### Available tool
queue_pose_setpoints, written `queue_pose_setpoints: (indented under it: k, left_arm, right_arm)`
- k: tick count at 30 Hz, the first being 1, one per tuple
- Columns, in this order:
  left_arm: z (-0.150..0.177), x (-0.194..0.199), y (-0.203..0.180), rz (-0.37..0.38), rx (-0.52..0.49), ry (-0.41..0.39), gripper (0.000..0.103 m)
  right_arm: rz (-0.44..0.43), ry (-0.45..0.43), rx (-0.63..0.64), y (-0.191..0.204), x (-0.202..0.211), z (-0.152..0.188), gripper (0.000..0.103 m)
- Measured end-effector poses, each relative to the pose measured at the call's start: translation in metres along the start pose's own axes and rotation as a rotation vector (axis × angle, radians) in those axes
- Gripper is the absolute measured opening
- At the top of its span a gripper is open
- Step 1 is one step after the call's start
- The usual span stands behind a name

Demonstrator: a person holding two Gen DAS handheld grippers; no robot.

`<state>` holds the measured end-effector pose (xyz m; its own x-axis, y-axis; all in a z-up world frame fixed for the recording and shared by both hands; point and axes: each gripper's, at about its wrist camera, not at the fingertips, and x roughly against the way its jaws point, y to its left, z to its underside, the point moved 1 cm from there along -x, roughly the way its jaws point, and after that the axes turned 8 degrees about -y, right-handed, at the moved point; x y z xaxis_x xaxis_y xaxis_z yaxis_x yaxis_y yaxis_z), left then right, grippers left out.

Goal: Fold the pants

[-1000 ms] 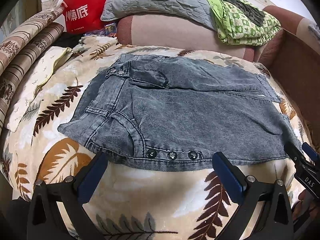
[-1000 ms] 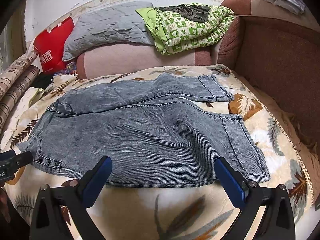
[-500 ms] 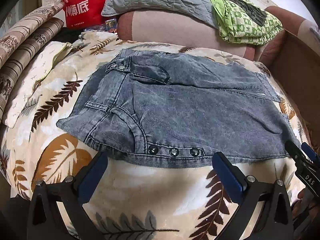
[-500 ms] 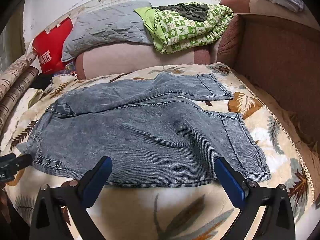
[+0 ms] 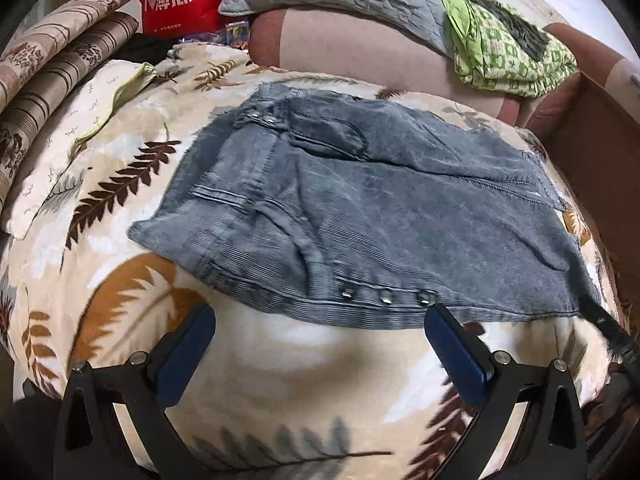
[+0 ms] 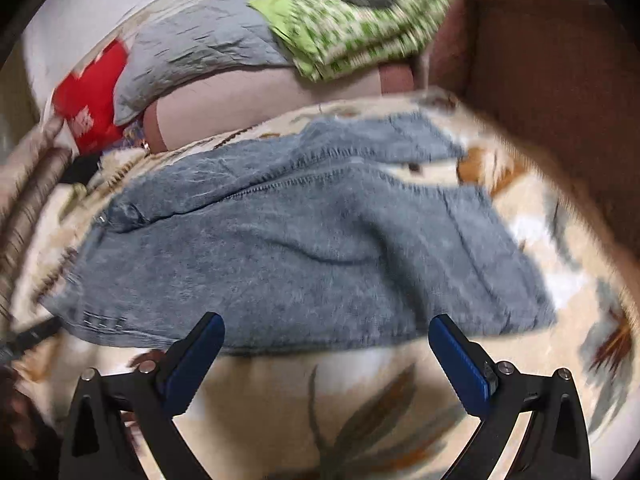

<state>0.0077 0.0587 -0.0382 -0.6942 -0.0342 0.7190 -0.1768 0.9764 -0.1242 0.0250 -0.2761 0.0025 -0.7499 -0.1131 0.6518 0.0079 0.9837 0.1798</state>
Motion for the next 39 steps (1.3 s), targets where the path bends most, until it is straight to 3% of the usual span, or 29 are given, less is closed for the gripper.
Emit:
queue_pose_setpoints:
  k: [3,6,10,13,14,15,17,21,25,26,27,29,31,33,37,39]
  left_arm:
    - [-0.007,-0.004,0.041,0.01,0.142,-0.013,0.103]
    - [-0.014,-0.019,0.08,-0.022,0.295,0.027,0.103]
    - [-0.022,-0.038,0.105,-0.049,0.366,0.038,0.103]
    - [-0.028,-0.048,0.112,-0.038,0.413,0.04,0.101]
    - [-0.029,-0.051,0.113,-0.028,0.428,0.053,0.091]
    - [-0.029,-0.056,0.114,-0.017,0.447,0.073,0.073]
    - [-0.029,-0.063,0.117,-0.006,0.477,0.102,0.057]
    - [-0.028,-0.067,0.122,0.009,0.54,0.086,0.061]
    - [-0.032,-0.071,0.12,0.006,0.541,0.081,0.064]
    - [-0.033,-0.072,0.119,0.001,0.538,0.081,0.057]
    - [-0.033,-0.073,0.119,-0.016,0.531,0.084,0.03]
    - [-0.034,-0.079,0.121,-0.027,0.546,0.103,0.007]
    - [-0.036,-0.081,0.125,-0.024,0.562,0.11,0.005]
    - [-0.04,-0.076,0.124,-0.035,0.544,0.095,0.004]
    - [-0.056,-0.047,0.124,-0.067,0.523,0.006,0.004]
    - [-0.065,-0.027,0.127,-0.072,0.523,-0.048,0.004]
  right_arm:
    - [-0.1,0.05,-0.242,-0.04,0.011,-0.003,0.103]
    - [-0.096,0.074,-0.405,-0.082,0.016,-0.003,0.103]
    - [-0.073,0.119,-0.656,-0.142,0.006,0.004,0.103]
    - [-0.149,0.135,-0.834,-0.167,-0.01,0.007,0.103]
    - [-0.162,0.124,-0.869,-0.172,-0.013,0.005,0.103]
    - [-0.173,0.12,-0.884,-0.174,-0.016,0.004,0.103]
    - [-0.195,0.123,-0.92,-0.175,-0.022,0.002,0.103]
    - [-0.203,0.115,-0.931,-0.181,-0.026,0.0,0.102]
    - [-0.206,0.105,-0.931,-0.184,-0.022,0.002,0.102]
    - [-0.205,0.102,-0.93,-0.184,-0.023,0.001,0.102]
    - [-0.203,0.101,-0.928,-0.184,-0.022,0.002,0.101]
    - [-0.187,0.102,-0.922,-0.184,-0.021,0.003,0.089]
    - [-0.169,0.122,-0.923,-0.187,-0.023,0.004,0.049]
    - [-0.15,0.159,-0.937,-0.191,-0.03,0.007,0.032]
    - [-0.101,0.156,-0.881,-0.191,-0.03,0.0,0.013]
    - [-0.088,0.123,-0.82,-0.185,-0.018,-0.013,0.011]
